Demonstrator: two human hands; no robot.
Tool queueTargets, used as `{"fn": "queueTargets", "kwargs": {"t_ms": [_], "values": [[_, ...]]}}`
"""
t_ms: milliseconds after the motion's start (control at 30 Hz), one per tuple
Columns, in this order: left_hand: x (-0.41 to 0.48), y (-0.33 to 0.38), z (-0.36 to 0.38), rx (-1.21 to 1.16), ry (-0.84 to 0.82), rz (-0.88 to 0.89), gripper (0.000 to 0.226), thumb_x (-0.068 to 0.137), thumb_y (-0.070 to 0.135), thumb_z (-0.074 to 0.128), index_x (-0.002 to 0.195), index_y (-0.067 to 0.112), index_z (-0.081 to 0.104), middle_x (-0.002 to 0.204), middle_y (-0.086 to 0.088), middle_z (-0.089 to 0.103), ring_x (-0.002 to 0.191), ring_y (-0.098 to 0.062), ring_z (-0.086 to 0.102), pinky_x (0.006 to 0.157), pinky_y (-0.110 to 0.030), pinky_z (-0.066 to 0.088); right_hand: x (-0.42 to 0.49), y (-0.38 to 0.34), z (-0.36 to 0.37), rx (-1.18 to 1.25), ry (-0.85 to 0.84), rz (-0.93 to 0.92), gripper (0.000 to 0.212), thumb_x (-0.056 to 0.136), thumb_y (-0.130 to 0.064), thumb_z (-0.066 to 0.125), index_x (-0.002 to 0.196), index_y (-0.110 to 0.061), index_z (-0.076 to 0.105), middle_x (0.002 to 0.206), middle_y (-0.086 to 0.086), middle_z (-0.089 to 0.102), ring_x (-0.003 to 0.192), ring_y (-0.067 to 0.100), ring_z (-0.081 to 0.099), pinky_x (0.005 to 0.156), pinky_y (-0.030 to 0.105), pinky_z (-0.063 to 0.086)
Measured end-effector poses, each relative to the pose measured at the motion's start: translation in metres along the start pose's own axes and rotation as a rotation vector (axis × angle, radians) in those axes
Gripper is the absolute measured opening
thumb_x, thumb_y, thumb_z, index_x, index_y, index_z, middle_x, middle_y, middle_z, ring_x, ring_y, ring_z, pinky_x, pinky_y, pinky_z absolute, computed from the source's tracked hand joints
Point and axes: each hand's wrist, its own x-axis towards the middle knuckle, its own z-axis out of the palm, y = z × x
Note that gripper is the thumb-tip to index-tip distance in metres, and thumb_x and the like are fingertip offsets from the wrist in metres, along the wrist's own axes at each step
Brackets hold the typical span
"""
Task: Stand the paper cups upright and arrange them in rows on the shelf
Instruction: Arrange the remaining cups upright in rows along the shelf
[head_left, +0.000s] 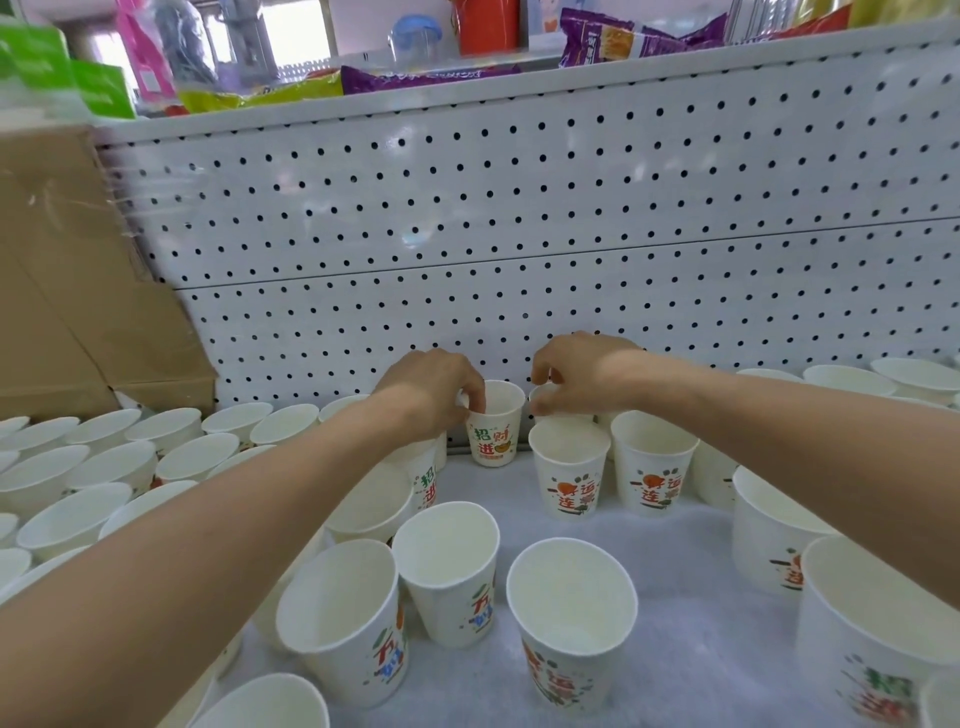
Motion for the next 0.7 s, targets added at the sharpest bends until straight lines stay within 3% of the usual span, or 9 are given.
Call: {"fn": "queueTargets", "kwargs": {"t_ms": [200,333,700], "values": [[0.0,-0.002,0.0,-0.035,-0.038,0.012,0.024,0.082,0.025,0.071,0.103,0.035,0.067,0.124,0.009,0.057,0.109,-0.018,0.054,0.085,-0.032,0.047,-0.002,0.013,-0.014,0.083,0.08,0.024,0.023,0.095,-0.029,0.052,0.114,-0.025,0.064,0.118,-0.004,0.064,0.1,0.018,0.061,0.08,0.032,0.051],[0.0,0.0,0.001,-0.135,-0.054,0.024,0.024,0.081,0.037,0.074,0.103,0.034,0.067,0.123,0.01,0.056,0.105,-0.013,0.051,0.088,-0.034,0.047,-0.005,0.024,-0.017,0.089,0.04,0.052,0.025,0.094,-0.023,0.053,0.116,-0.024,0.065,0.122,-0.003,0.063,0.098,0.015,0.058,0.08,0.028,0.047],[0.001,0.004,0.003,-0.145,-0.075,0.054,0.014,0.087,0.031,0.067,0.102,0.031,0.069,0.122,0.009,0.057,0.107,-0.014,0.052,0.091,-0.037,0.048,-0.037,0.077,-0.057,0.172,0.133,0.126,0.021,0.093,-0.014,0.058,0.105,-0.022,0.073,0.105,-0.006,0.065,0.093,0.014,0.06,0.078,0.025,0.045]]}}
